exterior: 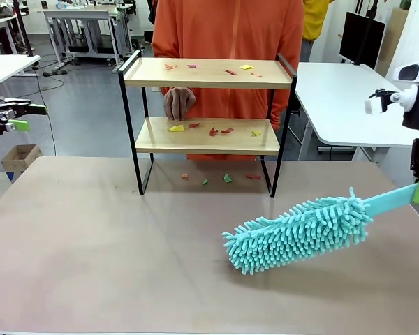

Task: Clean the shelf.
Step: Clean the specific section of the Shelf indicated by the human with the Duster.

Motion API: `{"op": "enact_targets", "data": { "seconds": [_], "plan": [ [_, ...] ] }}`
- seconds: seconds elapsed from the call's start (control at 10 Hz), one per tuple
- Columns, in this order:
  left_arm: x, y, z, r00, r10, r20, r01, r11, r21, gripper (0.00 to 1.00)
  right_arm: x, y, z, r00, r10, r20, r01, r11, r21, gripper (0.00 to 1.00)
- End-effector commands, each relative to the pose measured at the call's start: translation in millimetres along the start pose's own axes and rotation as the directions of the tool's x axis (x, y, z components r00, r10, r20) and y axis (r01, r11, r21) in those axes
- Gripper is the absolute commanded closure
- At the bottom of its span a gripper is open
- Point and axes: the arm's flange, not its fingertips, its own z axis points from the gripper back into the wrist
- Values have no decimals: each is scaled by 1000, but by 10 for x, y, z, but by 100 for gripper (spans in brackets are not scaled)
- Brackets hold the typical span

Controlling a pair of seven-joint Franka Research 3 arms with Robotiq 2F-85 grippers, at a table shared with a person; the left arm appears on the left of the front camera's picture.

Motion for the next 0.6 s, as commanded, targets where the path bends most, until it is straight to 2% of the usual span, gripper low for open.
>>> {"op": "enact_targets", "data": {
  "seconds": [0.0,0.1,0.3,0.5],
  "plan": [
    [29,-25,-27,1000,-1,-6,1,1000,-1,0,189,123,105,994,-70,82,71,997,-11,87],
    [29,-25,-27,1000,-1,-6,1,1000,-1,0,358,266,176,982,-113,154,116,993,-14,87],
    [29,-25,-27,1000,-1,-6,1,1000,-1,0,625,477,183,941,-217,260,209,976,55,87],
    [29,-25,-27,1000,-1,-6,1,1000,-1,0,835,690,111,845,-312,433,263,949,172,87]
  ]
}}
